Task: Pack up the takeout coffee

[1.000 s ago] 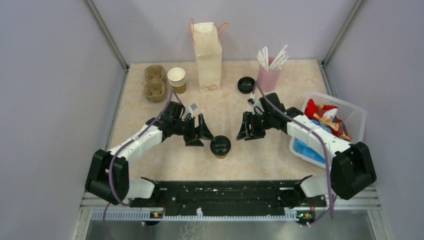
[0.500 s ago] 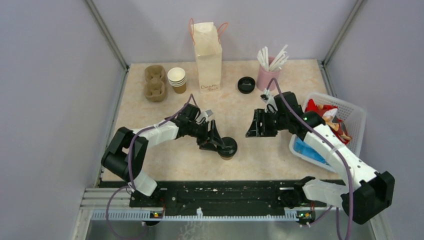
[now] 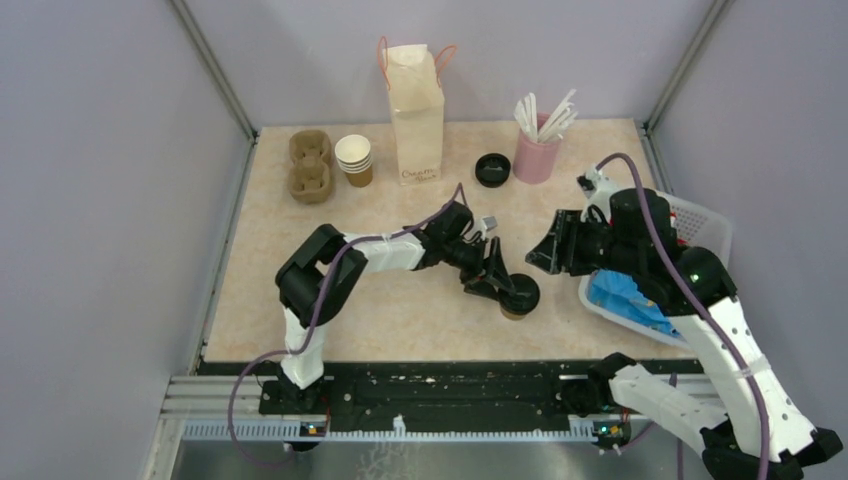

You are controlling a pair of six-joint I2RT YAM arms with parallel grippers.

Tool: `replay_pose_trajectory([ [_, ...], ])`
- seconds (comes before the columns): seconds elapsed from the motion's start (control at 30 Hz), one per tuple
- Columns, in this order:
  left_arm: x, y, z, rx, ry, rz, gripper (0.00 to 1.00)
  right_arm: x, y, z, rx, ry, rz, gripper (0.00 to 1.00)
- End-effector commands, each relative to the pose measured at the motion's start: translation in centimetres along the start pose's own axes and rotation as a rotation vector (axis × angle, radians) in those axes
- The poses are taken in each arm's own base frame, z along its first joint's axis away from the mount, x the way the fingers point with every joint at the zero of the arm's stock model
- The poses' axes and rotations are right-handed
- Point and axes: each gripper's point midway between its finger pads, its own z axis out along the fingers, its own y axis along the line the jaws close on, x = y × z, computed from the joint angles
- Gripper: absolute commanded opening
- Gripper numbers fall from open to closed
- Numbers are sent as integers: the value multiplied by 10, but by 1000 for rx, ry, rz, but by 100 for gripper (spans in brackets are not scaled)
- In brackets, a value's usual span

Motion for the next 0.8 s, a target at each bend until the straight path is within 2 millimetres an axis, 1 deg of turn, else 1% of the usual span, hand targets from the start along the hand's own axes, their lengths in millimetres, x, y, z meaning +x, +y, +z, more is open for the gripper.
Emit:
replay_pose_trajectory([
  [0.0, -17, -6, 28, -20, -36, 26, 63, 1, -5, -25, 49, -35, 24, 51],
  [0.07, -20, -10, 28, -17, -43, 44, 64, 5, -5, -30, 47, -40, 34, 51],
  [0.1, -21, -11, 27, -16, -45, 53, 67, 5, -5, -32, 45, -44, 38, 51],
  [0.17, -25, -20, 24, -15, -49, 83, 74, 6, -4, -35, 41, -54, 44, 51],
  [0.23, -30, -28, 17, -36, -69, 121, 83, 7, -4, -35, 37, -57, 48, 51],
  [0.3, -37, -41, 3, -49, -105, 174, 90, 6, -3, -34, 35, -59, 46, 51],
  [0.4, -48, -60, -28, -66, -170, 242, 94, 2, -3, -29, 29, -64, 34, 51],
  [0.5, -62, -75, -69, -73, -259, 294, 96, -3, -5, -19, 42, -53, 10, 51],
  [0.53, -69, -81, -90, -81, -309, 311, 97, -5, -6, -16, 46, -50, 0, 51],
  [0.57, -76, -80, -107, -113, -354, 331, 97, -6, -7, -13, 49, -44, -8, 51],
  [0.67, -95, -68, -166, -256, -500, 335, 97, -11, -9, -2, 56, -31, -35, 51],
  [0.77, -114, -47, -233, -447, -686, 324, 97, -15, -10, 10, 58, -15, -55, 51],
])
